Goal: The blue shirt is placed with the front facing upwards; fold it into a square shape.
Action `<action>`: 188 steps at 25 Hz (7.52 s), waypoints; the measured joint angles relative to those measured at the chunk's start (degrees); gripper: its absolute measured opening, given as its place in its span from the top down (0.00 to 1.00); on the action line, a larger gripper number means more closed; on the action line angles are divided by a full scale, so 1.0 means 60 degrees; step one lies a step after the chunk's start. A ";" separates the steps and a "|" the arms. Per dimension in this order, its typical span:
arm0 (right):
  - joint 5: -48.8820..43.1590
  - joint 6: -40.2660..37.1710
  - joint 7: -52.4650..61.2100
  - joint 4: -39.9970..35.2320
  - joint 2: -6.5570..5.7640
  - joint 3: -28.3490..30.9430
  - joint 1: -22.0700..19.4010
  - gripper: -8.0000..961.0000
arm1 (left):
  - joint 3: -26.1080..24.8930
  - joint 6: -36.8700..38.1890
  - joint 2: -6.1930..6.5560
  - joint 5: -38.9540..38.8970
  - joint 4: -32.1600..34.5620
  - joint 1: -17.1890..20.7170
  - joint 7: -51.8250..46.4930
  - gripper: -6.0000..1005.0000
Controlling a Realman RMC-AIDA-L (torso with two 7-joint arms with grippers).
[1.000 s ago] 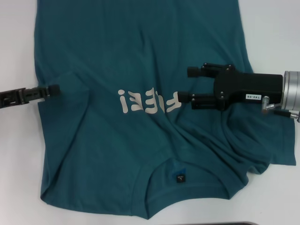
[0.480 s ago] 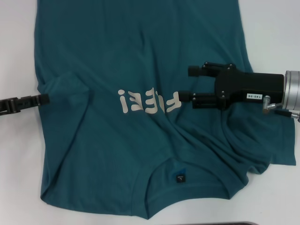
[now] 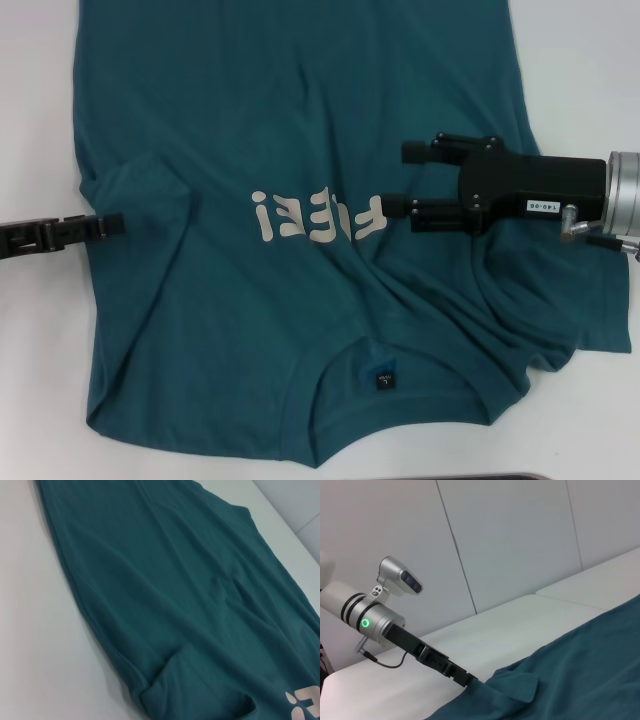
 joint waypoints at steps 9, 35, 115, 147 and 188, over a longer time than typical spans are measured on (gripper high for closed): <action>0.0000 -0.0010 0.0000 0.0002 0.0000 -0.0001 -0.0007 0.09 | 0.0080 -0.0021 -0.0012 0.0005 0.0000 0.0020 -0.0008 0.24; 0.0000 -0.0028 0.0000 0.0017 0.0000 -0.0001 -0.0015 0.09 | 0.0253 -0.0062 -0.0013 -0.0062 -0.0015 -0.0028 -0.0109 0.88; -0.3461 -0.0923 0.6941 -0.1600 -0.1283 0.2971 -0.2013 0.14 | 0.1310 0.2457 -0.0111 -0.2123 0.1127 -0.0056 0.3481 0.10; -0.3473 -0.0764 0.6953 -0.1595 -0.1113 0.3041 -0.1663 0.23 | 0.0992 0.2389 -0.0291 -0.2220 0.0881 -0.0162 0.5613 0.10; -0.2582 -0.0994 0.5449 -0.1477 -0.1082 0.4421 -0.1696 0.99 | 0.1099 0.2059 -0.0574 -0.2091 0.0966 -0.0129 0.5559 0.10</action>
